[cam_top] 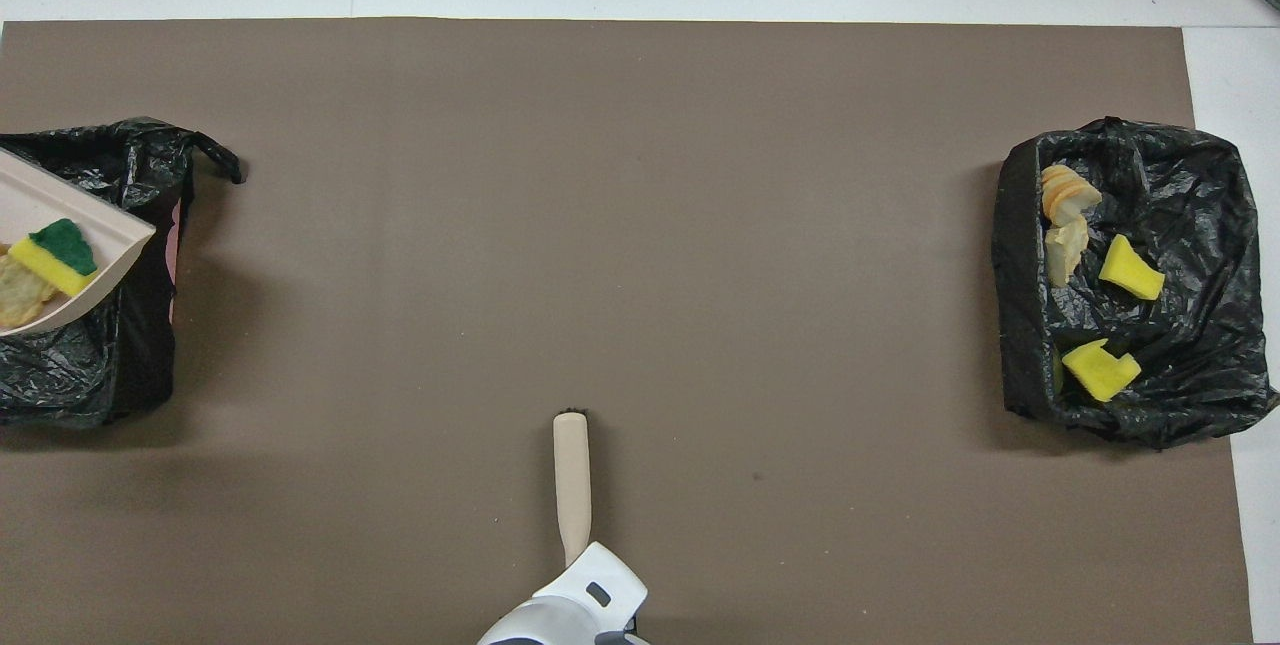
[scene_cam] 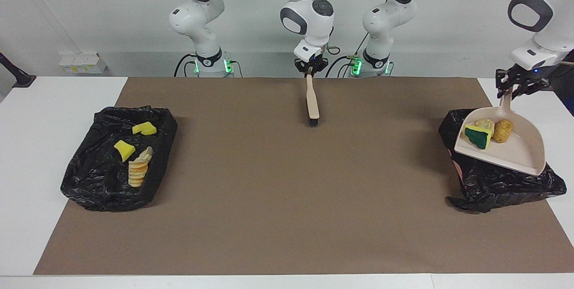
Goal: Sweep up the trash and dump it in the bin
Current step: 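Tip the dustpan into the black bag with the left gripper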
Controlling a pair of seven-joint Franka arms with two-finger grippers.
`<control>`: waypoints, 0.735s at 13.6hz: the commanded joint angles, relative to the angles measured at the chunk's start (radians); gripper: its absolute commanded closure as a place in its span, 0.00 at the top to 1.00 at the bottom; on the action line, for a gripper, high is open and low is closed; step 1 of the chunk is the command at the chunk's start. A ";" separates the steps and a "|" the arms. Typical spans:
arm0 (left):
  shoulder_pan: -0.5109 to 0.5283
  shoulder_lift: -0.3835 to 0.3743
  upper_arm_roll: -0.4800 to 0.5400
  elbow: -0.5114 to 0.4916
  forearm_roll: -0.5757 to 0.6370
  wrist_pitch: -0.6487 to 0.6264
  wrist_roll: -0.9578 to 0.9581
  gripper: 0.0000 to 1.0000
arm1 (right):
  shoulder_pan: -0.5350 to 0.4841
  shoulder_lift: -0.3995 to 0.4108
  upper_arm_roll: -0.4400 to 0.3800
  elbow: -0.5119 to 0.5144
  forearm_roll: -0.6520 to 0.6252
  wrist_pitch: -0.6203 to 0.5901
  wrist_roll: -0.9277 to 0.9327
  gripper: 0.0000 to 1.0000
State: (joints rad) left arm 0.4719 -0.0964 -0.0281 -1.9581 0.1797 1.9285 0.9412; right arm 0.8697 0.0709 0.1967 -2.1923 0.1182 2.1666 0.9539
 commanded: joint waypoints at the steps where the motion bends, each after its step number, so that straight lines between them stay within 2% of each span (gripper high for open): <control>1: 0.014 0.079 0.008 0.100 0.151 0.016 0.050 0.00 | -0.024 0.001 0.004 -0.021 -0.006 0.035 -0.033 0.00; 2: 0.020 0.104 0.022 0.132 0.209 0.038 0.115 0.00 | -0.026 0.001 0.004 -0.021 -0.006 0.035 -0.043 0.00; 4: 0.017 0.151 0.022 0.211 0.297 0.030 0.223 0.00 | -0.031 0.003 0.006 -0.021 -0.006 0.033 -0.047 0.21; 6: -0.004 0.159 0.016 0.219 0.406 0.026 0.228 0.00 | -0.031 0.009 0.004 -0.014 -0.006 0.025 -0.046 0.31; 7: -0.031 0.159 0.017 0.216 0.428 0.023 0.231 0.00 | -0.032 0.012 0.004 -0.003 -0.006 0.018 -0.044 0.56; 10: -0.061 0.162 0.014 0.223 0.553 0.009 0.322 0.00 | -0.040 0.018 0.000 0.029 -0.017 0.015 -0.040 0.57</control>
State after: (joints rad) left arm 0.4406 0.0562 -0.0222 -1.7687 0.6675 1.9640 1.1905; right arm 0.8493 0.0788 0.1952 -2.1932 0.1182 2.1813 0.9326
